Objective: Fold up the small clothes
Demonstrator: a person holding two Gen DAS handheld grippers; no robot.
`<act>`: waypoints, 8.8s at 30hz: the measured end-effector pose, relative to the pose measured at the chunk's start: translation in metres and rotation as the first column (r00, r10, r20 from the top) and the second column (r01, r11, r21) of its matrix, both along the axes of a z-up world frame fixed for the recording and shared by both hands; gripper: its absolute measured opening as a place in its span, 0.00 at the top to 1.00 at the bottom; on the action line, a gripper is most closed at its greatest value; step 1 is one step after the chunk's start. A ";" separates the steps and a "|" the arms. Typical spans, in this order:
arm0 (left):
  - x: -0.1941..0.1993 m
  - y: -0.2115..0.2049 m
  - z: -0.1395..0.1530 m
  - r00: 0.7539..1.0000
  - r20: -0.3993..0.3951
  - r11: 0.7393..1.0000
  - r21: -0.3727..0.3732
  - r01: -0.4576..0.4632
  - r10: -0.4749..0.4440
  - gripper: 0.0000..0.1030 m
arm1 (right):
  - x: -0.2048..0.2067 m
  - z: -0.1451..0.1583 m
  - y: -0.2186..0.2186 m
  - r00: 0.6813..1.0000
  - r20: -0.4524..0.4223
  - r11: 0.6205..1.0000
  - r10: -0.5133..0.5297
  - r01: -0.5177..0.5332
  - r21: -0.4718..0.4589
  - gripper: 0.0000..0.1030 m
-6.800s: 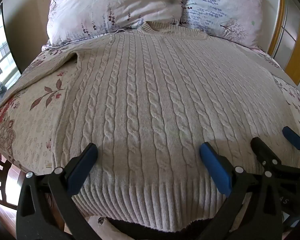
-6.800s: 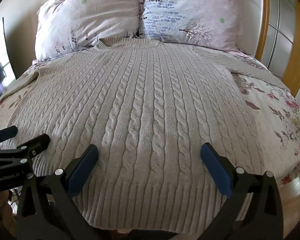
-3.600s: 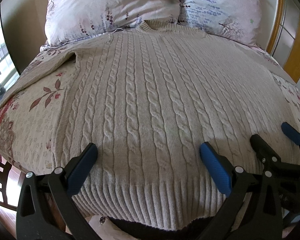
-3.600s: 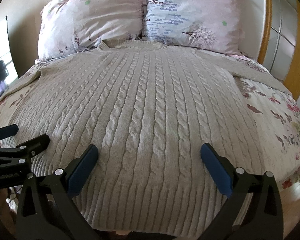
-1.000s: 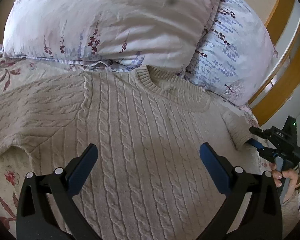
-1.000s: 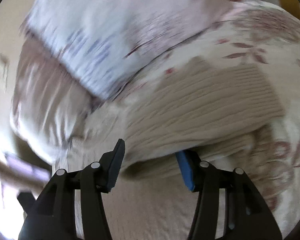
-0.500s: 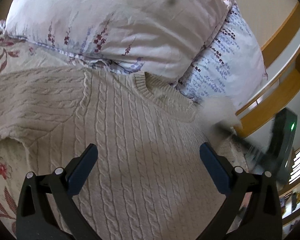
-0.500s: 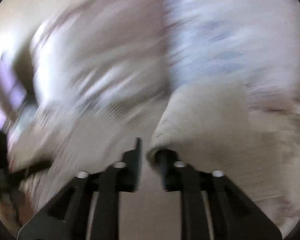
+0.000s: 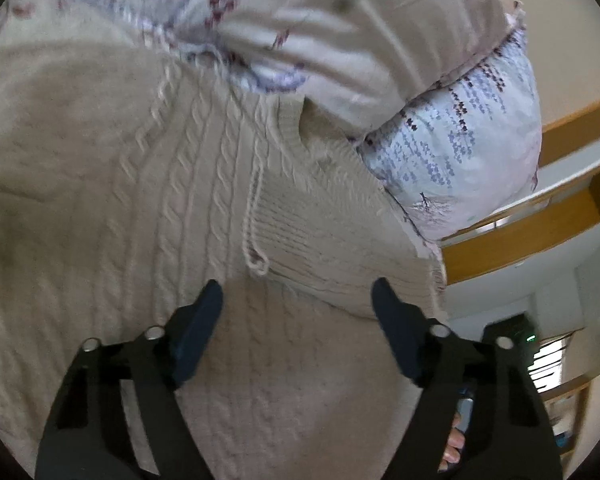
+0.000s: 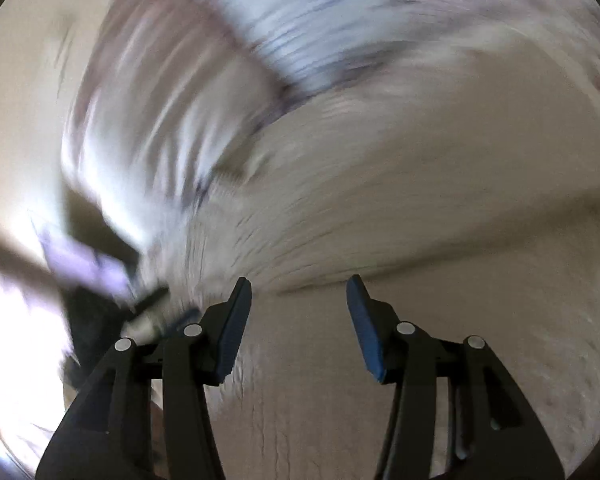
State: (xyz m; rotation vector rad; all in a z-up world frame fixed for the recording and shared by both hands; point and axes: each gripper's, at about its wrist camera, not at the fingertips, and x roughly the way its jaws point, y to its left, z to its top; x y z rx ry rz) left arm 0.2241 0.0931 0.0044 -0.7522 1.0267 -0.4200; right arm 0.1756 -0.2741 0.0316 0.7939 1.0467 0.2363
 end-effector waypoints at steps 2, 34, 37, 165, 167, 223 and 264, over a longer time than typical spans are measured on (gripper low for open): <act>0.005 -0.004 -0.003 1.000 -0.023 1.000 0.002 -0.009 0.009 0.39 | -0.006 -0.005 -0.026 0.994 -0.021 0.993 -0.109 0.110 0.052 0.50; -0.037 0.061 0.029 0.988 0.140 0.970 0.220 -0.101 0.071 0.36 | -0.036 0.006 -0.033 0.965 0.092 0.913 -0.244 0.261 -0.314 0.52; -0.074 0.100 0.030 0.975 0.145 0.957 0.212 -0.197 0.169 0.36 | -0.037 0.003 -0.017 0.980 0.097 0.936 -0.175 0.196 -0.293 0.52; -0.027 0.069 -0.006 0.989 0.089 0.993 0.011 -0.121 0.120 0.31 | 0.022 0.022 -0.014 0.972 0.200 0.886 -0.126 0.200 -0.419 0.93; -0.027 0.070 -0.007 0.988 0.090 0.992 0.008 -0.123 0.122 0.31 | 0.024 0.002 -0.021 0.981 0.112 0.907 -0.161 0.192 -0.375 0.92; -0.224 0.065 -0.011 0.976 0.158 0.989 0.044 0.143 -0.148 0.94 | -0.201 0.053 -0.039 0.951 0.275 0.974 0.145 -0.088 -0.210 0.92; 0.045 0.057 0.050 0.967 0.239 0.943 0.293 -0.158 0.088 0.94 | 0.015 0.050 -0.045 0.922 0.387 0.884 0.008 0.175 -0.434 0.93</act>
